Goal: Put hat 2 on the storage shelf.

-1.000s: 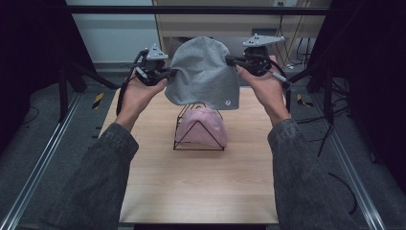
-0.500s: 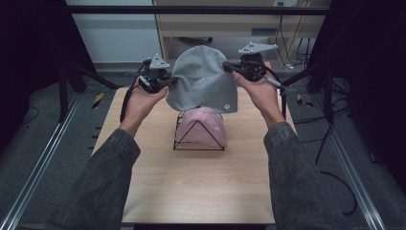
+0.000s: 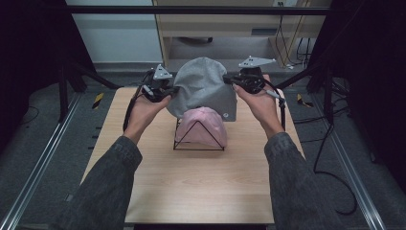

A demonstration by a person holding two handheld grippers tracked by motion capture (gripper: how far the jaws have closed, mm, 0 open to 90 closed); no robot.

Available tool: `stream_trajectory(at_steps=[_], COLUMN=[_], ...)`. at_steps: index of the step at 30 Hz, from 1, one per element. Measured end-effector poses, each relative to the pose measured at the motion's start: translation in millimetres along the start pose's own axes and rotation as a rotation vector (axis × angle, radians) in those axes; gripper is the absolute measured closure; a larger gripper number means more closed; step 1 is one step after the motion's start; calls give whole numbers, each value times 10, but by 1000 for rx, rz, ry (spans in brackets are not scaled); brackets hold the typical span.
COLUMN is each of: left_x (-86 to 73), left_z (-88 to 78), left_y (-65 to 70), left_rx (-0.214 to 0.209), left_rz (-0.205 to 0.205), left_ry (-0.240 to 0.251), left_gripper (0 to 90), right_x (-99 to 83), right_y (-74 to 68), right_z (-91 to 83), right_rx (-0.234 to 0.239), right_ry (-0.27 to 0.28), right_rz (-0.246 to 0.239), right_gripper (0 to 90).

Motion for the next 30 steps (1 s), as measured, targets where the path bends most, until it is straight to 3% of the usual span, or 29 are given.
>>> stream_trajectory(at_steps=[9, 15, 30], left_x=[-129, -283, -608], left_z=[57, 90, 142], left_y=[33, 47, 191], left_rx=[8, 3, -26], left_rz=[1, 10, -26], left_ry=[-8, -42, -62], left_gripper=[867, 862, 867], right_x=[-181, -326, -583], right_y=[-35, -72, -173], right_z=[42, 58, 95], right_rx=[7, 12, 32], right_ry=[-18, -38, -79], right_rz=[4, 2, 5], right_gripper=[890, 891, 890])
Point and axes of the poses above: each handheld gripper's, and its own axes: z roughly forward along the jaws, x roughly out of its top, y roughly to its right, the point moved 4 cm from there along z, roughly forward along the jaws, and after that the axes turned 9 degrees about -x, right-handed, at the moved point
